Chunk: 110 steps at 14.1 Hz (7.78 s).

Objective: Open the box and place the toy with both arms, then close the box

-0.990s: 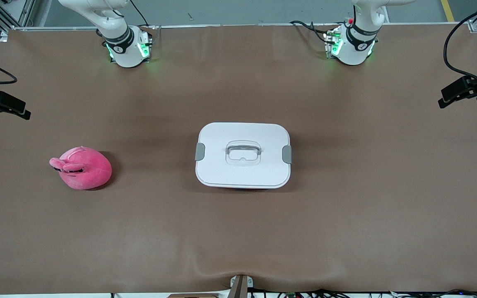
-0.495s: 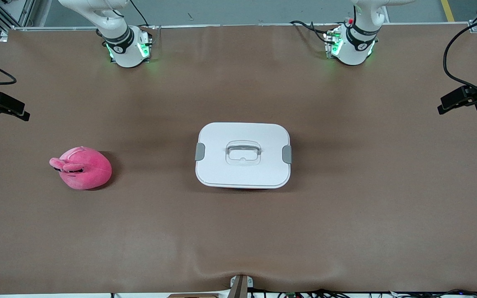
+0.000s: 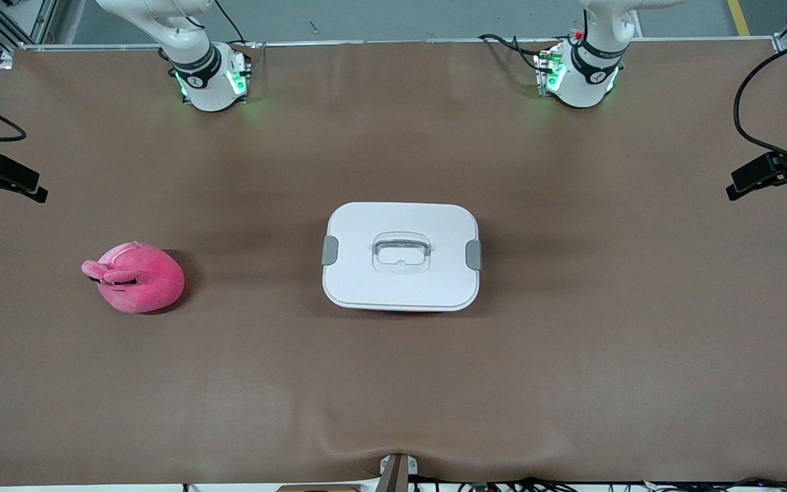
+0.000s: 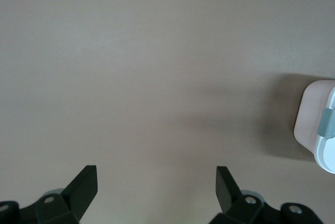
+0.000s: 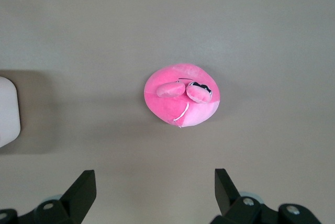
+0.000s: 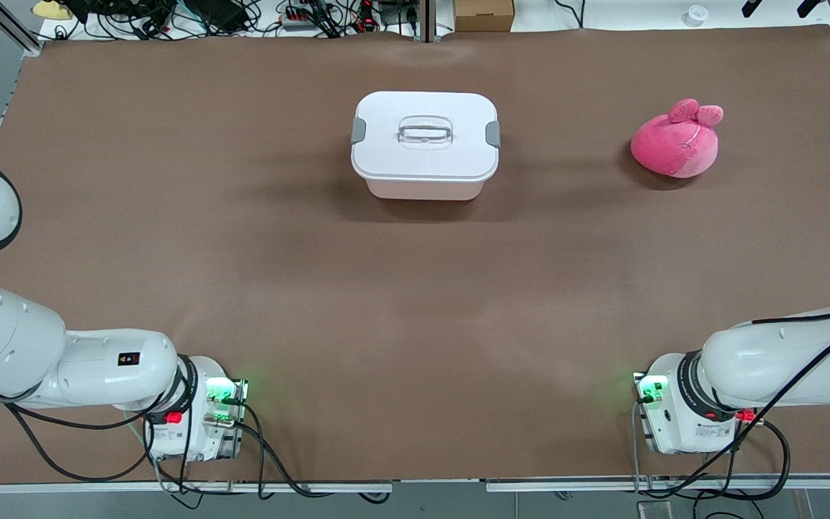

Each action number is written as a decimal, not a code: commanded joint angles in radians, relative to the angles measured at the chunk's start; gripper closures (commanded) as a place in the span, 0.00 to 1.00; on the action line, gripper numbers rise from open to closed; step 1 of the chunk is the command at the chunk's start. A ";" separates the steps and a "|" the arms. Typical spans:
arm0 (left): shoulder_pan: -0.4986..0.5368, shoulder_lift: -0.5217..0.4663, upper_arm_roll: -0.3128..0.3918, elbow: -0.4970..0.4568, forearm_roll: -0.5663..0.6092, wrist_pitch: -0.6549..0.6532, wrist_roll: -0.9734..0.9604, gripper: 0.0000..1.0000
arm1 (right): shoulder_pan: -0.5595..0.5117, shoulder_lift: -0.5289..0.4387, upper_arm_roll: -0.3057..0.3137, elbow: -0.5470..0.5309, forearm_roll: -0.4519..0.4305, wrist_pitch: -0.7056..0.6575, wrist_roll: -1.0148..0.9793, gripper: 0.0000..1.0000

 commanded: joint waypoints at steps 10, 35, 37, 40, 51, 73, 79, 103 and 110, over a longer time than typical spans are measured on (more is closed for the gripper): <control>-0.077 0.078 -0.018 0.041 -0.002 0.036 -0.421 0.00 | 0.009 0.015 -0.004 0.024 0.015 0.026 0.005 0.00; -0.406 0.226 -0.024 0.046 -0.065 0.247 -1.303 0.00 | 0.004 0.112 -0.004 0.024 0.004 0.146 0.002 0.00; -0.445 0.238 -0.024 0.046 -0.064 0.271 -1.404 0.00 | 0.010 0.165 -0.004 0.024 0.004 0.160 0.002 0.00; -0.511 0.272 -0.022 0.047 -0.061 0.315 -1.556 0.00 | 0.035 0.248 -0.004 0.024 -0.003 0.161 0.002 0.00; -0.683 0.433 -0.018 0.126 -0.056 0.477 -2.003 0.00 | 0.046 0.317 -0.004 -0.046 -0.108 0.169 -0.127 0.00; -0.795 0.574 -0.015 0.107 0.117 0.553 -2.310 0.00 | 0.016 0.274 -0.001 -0.391 -0.054 0.660 -1.403 0.00; -0.802 0.585 -0.015 0.110 0.136 0.555 -2.310 0.36 | 0.018 0.282 -0.001 -0.427 -0.039 0.726 -1.403 1.00; -0.801 0.566 -0.019 0.112 0.134 0.558 -2.301 1.00 | 0.030 0.273 -0.002 -0.193 0.038 0.532 -0.955 1.00; -0.799 0.563 -0.019 0.110 0.134 0.558 -2.299 1.00 | 0.030 0.271 -0.002 -0.128 0.038 0.445 -0.953 1.00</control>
